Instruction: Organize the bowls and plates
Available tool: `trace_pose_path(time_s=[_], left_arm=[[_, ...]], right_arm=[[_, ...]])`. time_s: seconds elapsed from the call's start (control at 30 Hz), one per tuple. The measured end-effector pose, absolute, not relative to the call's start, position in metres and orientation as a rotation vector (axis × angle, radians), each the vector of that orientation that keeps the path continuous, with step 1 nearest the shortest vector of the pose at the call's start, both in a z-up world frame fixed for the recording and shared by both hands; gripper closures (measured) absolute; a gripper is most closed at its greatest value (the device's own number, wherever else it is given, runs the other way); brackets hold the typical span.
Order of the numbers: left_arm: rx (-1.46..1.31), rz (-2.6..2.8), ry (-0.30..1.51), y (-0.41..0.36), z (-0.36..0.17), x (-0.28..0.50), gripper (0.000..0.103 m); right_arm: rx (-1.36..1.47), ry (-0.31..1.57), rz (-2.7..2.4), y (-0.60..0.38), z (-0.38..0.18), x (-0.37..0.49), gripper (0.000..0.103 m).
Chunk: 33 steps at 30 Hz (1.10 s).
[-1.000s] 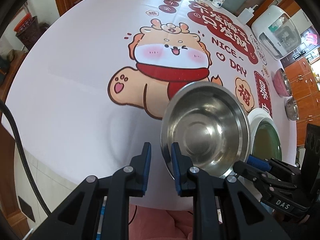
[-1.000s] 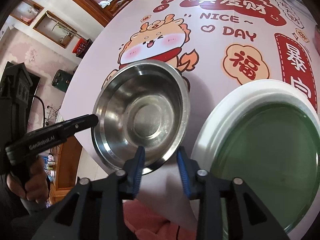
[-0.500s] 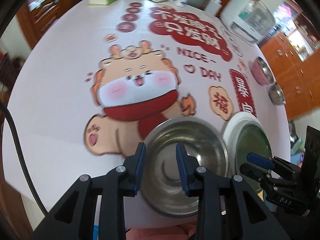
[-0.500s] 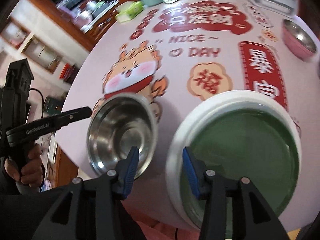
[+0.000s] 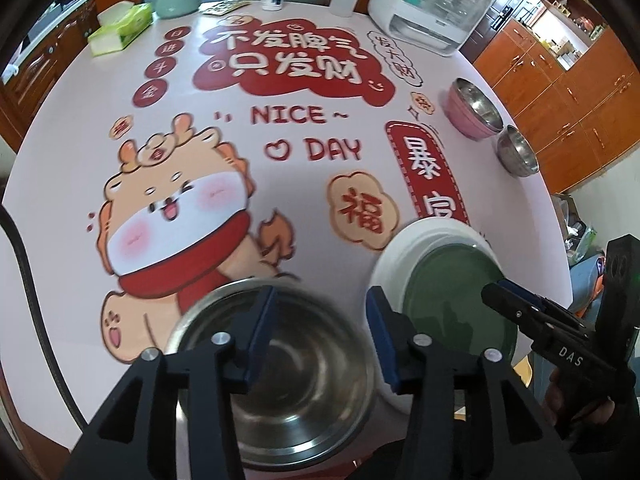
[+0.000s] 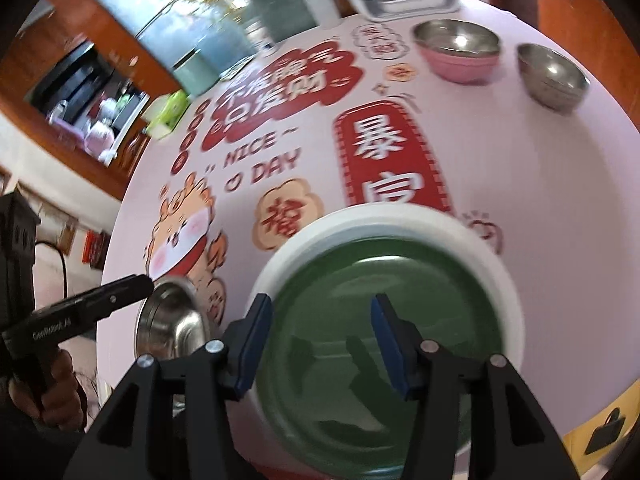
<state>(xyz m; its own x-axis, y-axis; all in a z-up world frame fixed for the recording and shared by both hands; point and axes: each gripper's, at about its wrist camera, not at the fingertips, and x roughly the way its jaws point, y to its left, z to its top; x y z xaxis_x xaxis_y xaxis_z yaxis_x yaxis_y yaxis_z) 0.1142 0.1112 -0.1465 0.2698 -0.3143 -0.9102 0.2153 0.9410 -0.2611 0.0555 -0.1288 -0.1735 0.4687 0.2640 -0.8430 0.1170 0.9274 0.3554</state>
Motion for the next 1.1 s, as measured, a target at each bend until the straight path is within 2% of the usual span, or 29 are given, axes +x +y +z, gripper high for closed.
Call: trace_pose_path(time_s=[0.2, 0.67, 0.97, 1.1], left_arm=[[-0.099, -0.324, 1.241, 0.065, -0.138, 0.118, 0.053], [-0.100, -0.238, 1.210, -0.057, -0.114, 0.135, 0.052], [-0.063, -0.211, 1.217, -0.119, -0.108, 0.163, 0.052], [-0.028, -0.200, 1.229, -0.144, -0.110, 0.183, 0.048]], right_arm=[[0.398, 1.090, 0.114, -0.175, -0.174, 0.059, 0.051], [0.323, 1.099, 0.209, -0.286, -0.157, 0.095, 0.051], [0.289, 1.049, 0.204, -0.344, -0.135, 0.132, 0.051], [0.297, 1.021, 0.182, -0.364, -0.124, 0.157, 0.051]])
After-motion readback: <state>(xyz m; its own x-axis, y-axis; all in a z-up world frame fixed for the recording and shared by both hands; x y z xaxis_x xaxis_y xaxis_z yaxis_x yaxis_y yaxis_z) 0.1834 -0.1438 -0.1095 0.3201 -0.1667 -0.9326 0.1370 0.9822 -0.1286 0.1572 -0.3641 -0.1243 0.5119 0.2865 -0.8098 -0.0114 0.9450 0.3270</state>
